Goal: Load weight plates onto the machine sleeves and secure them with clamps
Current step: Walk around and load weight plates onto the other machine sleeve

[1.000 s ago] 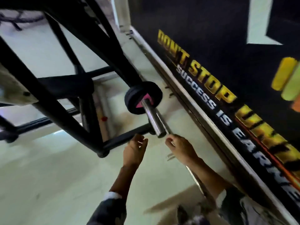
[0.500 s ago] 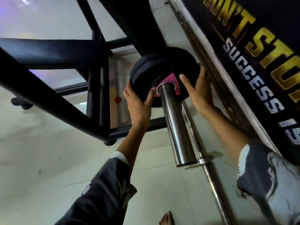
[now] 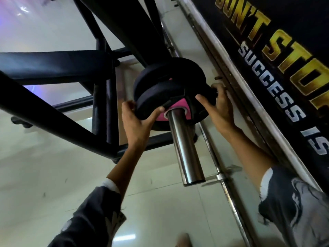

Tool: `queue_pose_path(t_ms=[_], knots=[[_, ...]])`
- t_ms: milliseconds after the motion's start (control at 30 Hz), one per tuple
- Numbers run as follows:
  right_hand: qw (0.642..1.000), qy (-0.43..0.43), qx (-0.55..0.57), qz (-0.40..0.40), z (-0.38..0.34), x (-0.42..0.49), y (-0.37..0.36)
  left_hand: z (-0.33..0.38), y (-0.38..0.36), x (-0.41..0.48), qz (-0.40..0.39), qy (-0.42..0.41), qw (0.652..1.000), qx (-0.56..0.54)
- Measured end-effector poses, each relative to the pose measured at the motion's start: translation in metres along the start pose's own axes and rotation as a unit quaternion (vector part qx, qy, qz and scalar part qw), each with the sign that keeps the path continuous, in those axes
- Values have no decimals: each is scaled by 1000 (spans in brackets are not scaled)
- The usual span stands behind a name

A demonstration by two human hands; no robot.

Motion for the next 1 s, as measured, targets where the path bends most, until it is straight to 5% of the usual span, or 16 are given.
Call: queue_pose_path(t_ms=[133, 333, 700, 1000], knots=[[998, -7, 58, -28, -4, 12, -5, 6, 0, 11, -81, -49, 995, -33], [989, 13, 141, 30, -4, -12, -2, 10, 4, 7, 5, -50, 998, -44], [984, 27, 120, 126, -43, -226, 64, 26, 51, -176, -65, -49, 993, -88], [990, 81, 89, 72, -212, -364, 79, 109, 225, -306, -16, -44, 986, -159]])
Point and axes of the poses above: each hand's wrist, its own x-axis towards the middle knuckle, its own y-axis out of the back of the hand, z = x × y, the point moved 6 cm from there along x, towards the middle knuckle, and after that the axes turned 11 degrees about x, right-handed, at the moved point
